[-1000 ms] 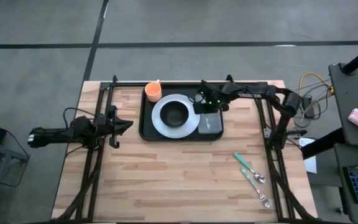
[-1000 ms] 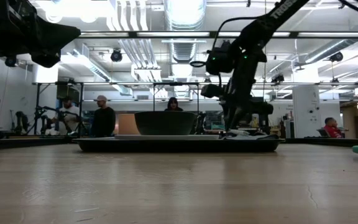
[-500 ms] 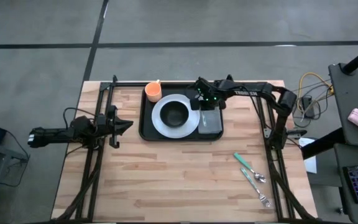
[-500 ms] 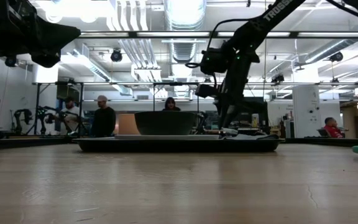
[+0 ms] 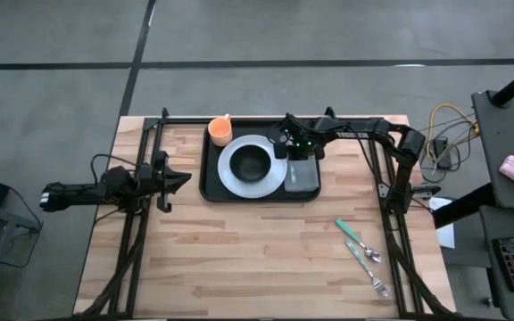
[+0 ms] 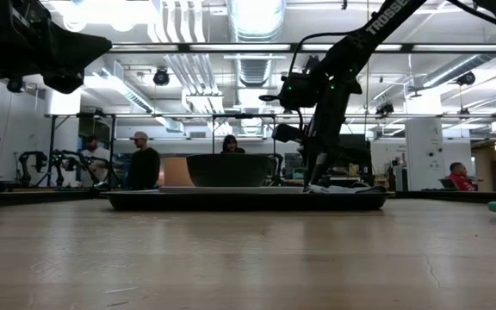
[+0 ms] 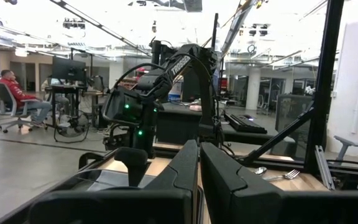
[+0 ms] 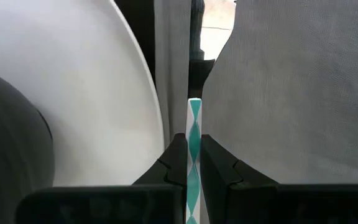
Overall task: Set up tray
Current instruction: Put the green patterned knife on the gray napkin, then put the green spoon on the gray napkin to the right of the green patterned knife
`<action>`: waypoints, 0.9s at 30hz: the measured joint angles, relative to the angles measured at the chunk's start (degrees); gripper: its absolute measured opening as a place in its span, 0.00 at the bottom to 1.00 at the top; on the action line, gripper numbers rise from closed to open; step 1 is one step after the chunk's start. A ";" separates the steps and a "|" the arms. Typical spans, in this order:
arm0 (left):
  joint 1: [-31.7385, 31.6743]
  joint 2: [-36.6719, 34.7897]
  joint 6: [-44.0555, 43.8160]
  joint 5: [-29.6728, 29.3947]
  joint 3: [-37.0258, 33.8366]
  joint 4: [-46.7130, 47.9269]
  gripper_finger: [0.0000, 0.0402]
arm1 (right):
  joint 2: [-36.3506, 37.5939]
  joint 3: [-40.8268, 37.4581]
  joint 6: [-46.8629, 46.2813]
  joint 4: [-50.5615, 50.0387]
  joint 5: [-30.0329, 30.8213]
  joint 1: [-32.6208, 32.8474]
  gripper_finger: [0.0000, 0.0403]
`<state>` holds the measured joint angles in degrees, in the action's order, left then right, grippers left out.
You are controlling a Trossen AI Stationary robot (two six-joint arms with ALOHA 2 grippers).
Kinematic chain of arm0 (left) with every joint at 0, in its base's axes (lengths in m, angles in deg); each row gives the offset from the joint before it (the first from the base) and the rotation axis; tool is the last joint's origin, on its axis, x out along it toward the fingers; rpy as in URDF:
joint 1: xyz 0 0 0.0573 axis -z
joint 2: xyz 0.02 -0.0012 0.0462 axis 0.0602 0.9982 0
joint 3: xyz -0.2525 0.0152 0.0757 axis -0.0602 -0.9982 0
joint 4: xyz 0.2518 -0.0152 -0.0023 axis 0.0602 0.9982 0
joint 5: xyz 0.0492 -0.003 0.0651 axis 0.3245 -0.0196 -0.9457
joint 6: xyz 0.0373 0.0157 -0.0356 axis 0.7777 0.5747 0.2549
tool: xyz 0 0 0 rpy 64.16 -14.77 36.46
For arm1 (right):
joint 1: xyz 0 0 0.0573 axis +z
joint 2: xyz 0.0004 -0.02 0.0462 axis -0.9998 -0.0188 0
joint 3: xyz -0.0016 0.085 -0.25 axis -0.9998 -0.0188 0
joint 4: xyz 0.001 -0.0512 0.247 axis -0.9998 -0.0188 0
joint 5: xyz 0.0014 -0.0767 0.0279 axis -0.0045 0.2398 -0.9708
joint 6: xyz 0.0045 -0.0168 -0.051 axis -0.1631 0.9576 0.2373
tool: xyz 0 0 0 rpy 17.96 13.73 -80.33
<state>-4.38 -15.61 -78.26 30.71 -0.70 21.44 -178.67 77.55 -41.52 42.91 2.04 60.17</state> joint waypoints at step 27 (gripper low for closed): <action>0.00 0.01 0.00 -0.01 0.00 0.00 0.00 | 10.93 -0.25 14.23 -12.02 4.02 9.11 0.49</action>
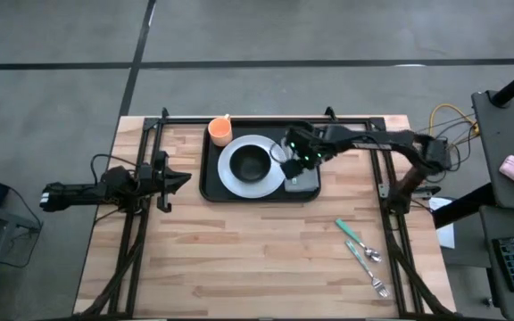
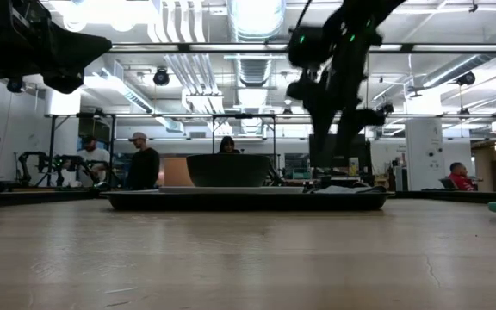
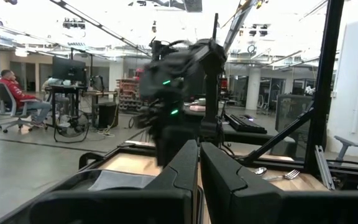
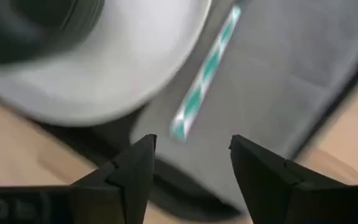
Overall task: Set up tray
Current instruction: Put the green spoon on the gray napkin to the right of the green patterned knife
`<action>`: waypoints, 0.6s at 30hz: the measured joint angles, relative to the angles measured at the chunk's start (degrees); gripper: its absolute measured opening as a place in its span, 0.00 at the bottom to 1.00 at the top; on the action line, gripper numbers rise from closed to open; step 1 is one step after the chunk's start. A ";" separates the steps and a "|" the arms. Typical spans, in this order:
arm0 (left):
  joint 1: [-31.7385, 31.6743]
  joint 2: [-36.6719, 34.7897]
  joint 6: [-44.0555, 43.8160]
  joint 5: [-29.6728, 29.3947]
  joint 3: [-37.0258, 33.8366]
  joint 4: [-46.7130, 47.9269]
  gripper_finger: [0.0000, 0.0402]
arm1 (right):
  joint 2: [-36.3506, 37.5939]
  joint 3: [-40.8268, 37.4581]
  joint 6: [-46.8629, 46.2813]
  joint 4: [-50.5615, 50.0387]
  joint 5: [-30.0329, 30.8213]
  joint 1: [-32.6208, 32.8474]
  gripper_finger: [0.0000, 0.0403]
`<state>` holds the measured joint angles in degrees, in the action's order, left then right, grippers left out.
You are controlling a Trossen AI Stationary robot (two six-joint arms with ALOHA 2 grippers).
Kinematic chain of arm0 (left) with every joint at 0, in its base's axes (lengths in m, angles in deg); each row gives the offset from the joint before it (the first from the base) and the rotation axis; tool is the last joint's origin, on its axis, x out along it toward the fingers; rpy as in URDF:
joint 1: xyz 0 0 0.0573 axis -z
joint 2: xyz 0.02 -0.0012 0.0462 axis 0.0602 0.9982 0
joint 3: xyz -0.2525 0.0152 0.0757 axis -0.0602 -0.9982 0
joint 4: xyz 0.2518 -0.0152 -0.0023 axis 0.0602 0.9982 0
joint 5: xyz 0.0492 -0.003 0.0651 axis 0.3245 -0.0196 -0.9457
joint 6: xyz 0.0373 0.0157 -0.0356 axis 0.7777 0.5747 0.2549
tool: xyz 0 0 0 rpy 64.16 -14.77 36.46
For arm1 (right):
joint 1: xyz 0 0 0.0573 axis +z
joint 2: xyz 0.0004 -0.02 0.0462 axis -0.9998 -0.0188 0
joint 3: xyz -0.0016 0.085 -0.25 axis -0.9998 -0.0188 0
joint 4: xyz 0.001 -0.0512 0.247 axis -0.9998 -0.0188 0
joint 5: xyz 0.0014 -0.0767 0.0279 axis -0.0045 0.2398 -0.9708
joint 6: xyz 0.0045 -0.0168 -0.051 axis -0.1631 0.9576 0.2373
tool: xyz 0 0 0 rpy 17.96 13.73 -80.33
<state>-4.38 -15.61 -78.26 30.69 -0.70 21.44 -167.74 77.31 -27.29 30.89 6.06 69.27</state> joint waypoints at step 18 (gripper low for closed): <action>0.00 0.01 0.00 0.02 -0.02 0.00 0.00 | 25.89 -17.40 -27.99 -10.08 3.39 31.29 0.50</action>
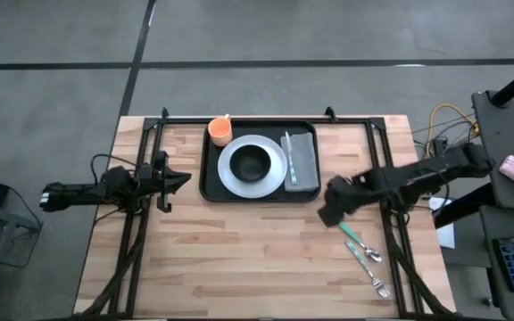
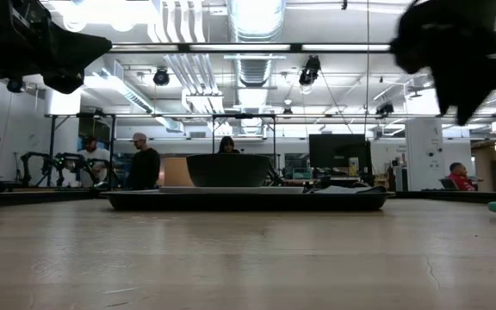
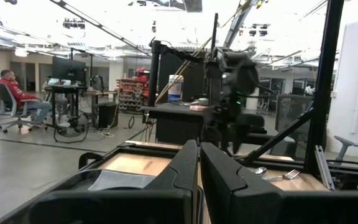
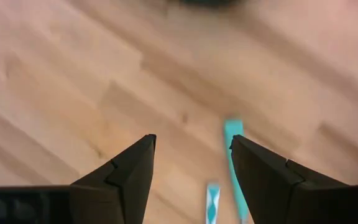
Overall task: Set up tray
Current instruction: Put the green spoon on the gray napkin to the right of the green patterned knife
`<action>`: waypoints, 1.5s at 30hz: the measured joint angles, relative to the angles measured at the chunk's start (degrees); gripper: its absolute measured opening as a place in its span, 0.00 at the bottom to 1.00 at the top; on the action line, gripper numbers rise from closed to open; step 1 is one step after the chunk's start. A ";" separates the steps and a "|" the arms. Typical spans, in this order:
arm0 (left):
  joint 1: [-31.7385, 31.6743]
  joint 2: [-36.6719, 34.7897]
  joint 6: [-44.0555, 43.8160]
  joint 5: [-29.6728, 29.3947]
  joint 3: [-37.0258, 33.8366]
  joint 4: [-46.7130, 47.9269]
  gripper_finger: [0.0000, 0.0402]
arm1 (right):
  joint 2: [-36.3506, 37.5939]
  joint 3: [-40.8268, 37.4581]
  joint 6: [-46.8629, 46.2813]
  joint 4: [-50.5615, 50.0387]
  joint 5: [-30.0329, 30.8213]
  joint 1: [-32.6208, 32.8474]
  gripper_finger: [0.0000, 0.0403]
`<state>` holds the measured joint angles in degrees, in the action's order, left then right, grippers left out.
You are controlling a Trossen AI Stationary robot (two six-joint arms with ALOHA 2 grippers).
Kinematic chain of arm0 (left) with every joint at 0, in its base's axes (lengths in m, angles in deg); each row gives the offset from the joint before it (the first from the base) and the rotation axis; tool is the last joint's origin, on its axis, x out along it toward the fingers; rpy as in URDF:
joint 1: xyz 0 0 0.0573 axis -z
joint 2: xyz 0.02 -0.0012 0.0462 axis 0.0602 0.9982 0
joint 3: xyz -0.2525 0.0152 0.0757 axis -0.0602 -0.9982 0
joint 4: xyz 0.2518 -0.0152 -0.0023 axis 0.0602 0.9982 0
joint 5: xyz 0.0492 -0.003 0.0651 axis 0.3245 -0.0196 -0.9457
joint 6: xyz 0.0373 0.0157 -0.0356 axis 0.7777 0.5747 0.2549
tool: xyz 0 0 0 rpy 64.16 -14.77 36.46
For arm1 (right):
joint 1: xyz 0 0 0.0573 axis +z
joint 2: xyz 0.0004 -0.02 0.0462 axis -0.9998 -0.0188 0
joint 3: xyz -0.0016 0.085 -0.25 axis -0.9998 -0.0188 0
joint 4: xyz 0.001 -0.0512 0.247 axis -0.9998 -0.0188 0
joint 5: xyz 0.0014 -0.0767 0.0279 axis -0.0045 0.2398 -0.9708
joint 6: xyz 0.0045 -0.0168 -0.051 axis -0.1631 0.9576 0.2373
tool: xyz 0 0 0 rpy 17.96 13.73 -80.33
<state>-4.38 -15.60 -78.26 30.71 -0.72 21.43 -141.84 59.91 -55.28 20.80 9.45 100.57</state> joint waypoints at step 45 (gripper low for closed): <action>-0.02 0.00 -0.02 0.00 0.00 0.03 0.00 | -5.85 -21.96 -17.05 18.12 -3.63 17.28 0.40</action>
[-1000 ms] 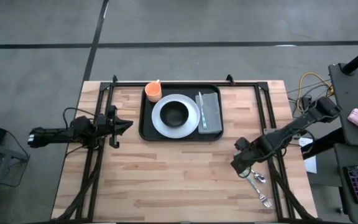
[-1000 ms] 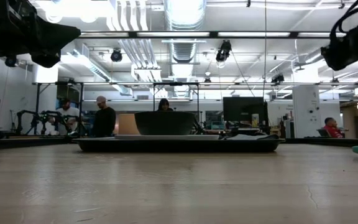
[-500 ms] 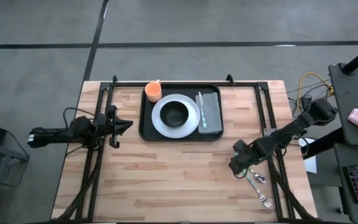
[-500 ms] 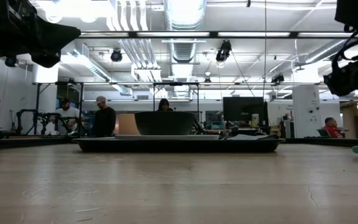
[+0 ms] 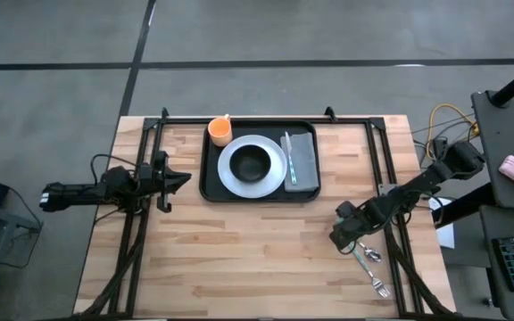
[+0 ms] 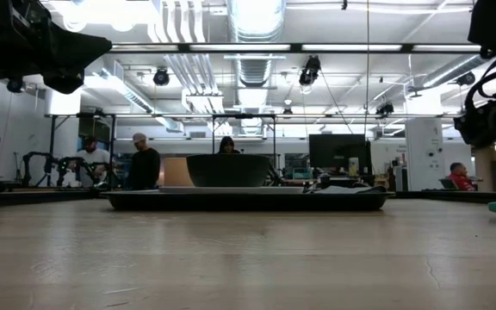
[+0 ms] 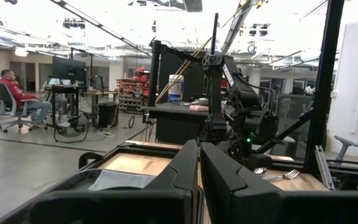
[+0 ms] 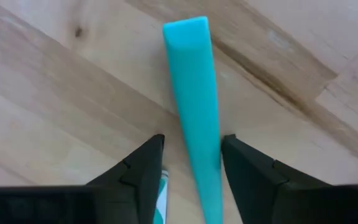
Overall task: Set up tray
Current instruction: Put the green spoon on the gray napkin to the right of the green patterned knife
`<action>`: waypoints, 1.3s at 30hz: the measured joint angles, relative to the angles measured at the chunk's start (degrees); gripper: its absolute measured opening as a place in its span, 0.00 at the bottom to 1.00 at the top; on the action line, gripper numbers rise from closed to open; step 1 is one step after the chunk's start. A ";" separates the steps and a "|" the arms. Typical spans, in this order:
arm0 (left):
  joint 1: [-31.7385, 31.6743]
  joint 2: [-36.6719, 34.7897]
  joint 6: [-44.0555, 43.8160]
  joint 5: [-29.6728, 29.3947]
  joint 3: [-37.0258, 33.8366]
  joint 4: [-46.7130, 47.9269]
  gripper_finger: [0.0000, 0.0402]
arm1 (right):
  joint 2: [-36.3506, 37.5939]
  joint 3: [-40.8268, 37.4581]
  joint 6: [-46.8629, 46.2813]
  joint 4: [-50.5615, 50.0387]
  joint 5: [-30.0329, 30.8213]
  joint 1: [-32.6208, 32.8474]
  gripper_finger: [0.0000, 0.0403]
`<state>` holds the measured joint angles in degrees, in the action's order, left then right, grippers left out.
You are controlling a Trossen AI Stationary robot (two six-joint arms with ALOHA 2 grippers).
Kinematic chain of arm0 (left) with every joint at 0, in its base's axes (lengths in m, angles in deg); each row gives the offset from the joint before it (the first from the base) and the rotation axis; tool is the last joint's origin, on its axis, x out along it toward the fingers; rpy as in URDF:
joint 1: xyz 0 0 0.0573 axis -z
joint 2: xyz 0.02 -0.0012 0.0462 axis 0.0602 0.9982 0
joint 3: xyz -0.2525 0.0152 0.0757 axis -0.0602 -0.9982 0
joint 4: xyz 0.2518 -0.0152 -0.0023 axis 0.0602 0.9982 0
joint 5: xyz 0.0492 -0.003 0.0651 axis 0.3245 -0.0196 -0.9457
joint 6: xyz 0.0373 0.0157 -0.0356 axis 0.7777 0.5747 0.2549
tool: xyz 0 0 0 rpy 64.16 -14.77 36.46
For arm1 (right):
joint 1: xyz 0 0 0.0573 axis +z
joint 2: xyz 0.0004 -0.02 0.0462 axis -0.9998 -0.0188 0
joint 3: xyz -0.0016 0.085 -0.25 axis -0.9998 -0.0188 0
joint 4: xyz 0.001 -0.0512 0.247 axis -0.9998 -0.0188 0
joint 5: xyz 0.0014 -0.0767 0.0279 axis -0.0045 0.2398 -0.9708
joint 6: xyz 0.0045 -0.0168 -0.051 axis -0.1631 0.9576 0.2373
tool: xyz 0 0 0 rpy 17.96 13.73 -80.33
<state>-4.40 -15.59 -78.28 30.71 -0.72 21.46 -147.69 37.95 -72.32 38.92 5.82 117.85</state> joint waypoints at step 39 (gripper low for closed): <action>0.00 0.00 0.00 0.00 0.00 -0.09 0.00 | 2.38 2.25 3.37 -2.70 0.09 -2.15 0.13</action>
<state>-4.40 -15.59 -78.28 30.71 -0.72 21.37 -145.31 40.20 -68.95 36.22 5.91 115.70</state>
